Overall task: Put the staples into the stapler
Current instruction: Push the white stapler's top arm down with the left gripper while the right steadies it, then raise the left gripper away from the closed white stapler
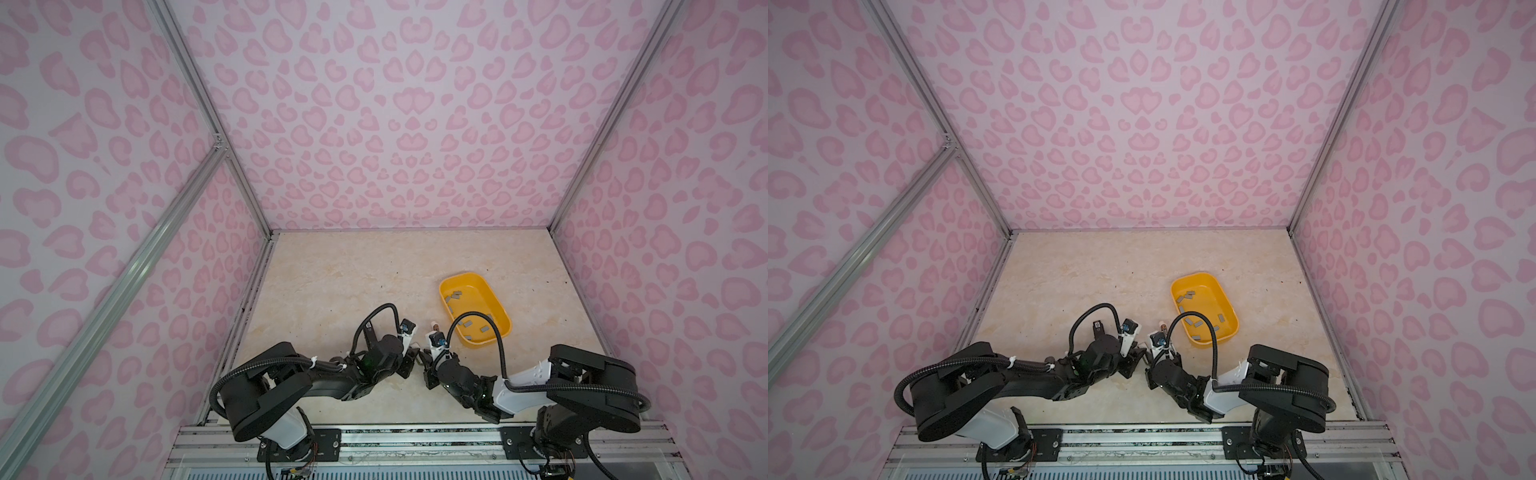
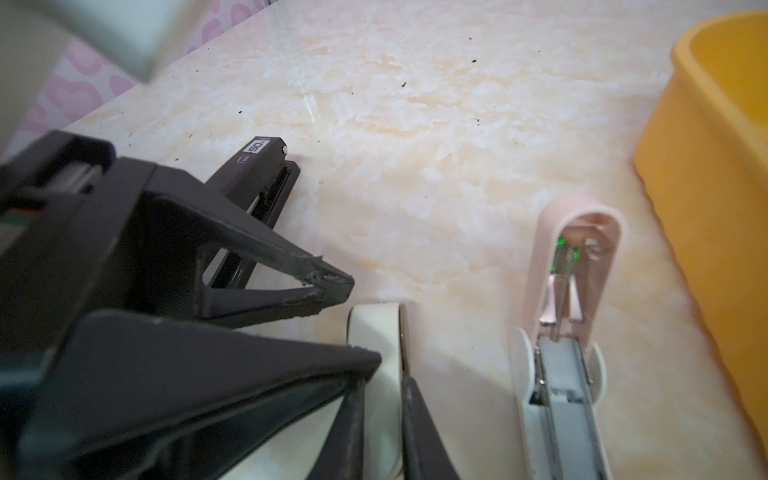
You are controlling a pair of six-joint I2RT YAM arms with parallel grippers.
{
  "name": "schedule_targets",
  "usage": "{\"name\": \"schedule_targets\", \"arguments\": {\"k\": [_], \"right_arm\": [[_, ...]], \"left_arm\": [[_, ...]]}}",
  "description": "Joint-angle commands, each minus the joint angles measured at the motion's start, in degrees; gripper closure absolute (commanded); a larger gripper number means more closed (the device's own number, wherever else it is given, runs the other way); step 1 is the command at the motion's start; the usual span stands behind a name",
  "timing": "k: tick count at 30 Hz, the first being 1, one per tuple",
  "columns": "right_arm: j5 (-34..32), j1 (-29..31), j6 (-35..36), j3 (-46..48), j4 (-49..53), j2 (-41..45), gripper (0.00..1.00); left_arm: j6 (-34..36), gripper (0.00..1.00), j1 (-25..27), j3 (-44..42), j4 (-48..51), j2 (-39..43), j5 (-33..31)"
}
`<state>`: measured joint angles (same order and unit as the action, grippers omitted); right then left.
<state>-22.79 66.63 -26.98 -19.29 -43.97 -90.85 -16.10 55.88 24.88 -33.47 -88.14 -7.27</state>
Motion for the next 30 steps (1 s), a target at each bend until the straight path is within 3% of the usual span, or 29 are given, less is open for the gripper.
{"name": "schedule_targets", "arguments": {"k": [1,11,17,22,24,30], "right_arm": [[0.81,-0.01,1.14,-0.67,7.06,1.1,0.82],[-0.32,-0.01,4.92,-5.12,15.42,9.26,0.73],[1.53,-0.01,4.5,-5.01,15.75,9.05,0.58],[2.38,-0.01,3.45,-6.53,15.67,4.84,0.43],[2.05,-0.05,3.11,-7.2,15.71,2.87,0.36],[2.28,-0.17,2.38,-8.45,14.0,-1.61,0.41]], "left_arm": [[-0.32,0.61,0.11,0.27,3.41,1.09,-0.24],[-1.02,0.55,0.11,2.18,10.39,8.1,-5.9],[-3.8,0.5,0.11,1.52,15.58,15.73,-11.53],[-9.52,0.38,0.11,2.17,28.53,26.04,-23.82],[-11.03,0.32,-0.08,3.27,34.52,29.46,-26.04],[-15.74,0.3,-0.28,6.71,50.15,36.38,-28.48]]}}
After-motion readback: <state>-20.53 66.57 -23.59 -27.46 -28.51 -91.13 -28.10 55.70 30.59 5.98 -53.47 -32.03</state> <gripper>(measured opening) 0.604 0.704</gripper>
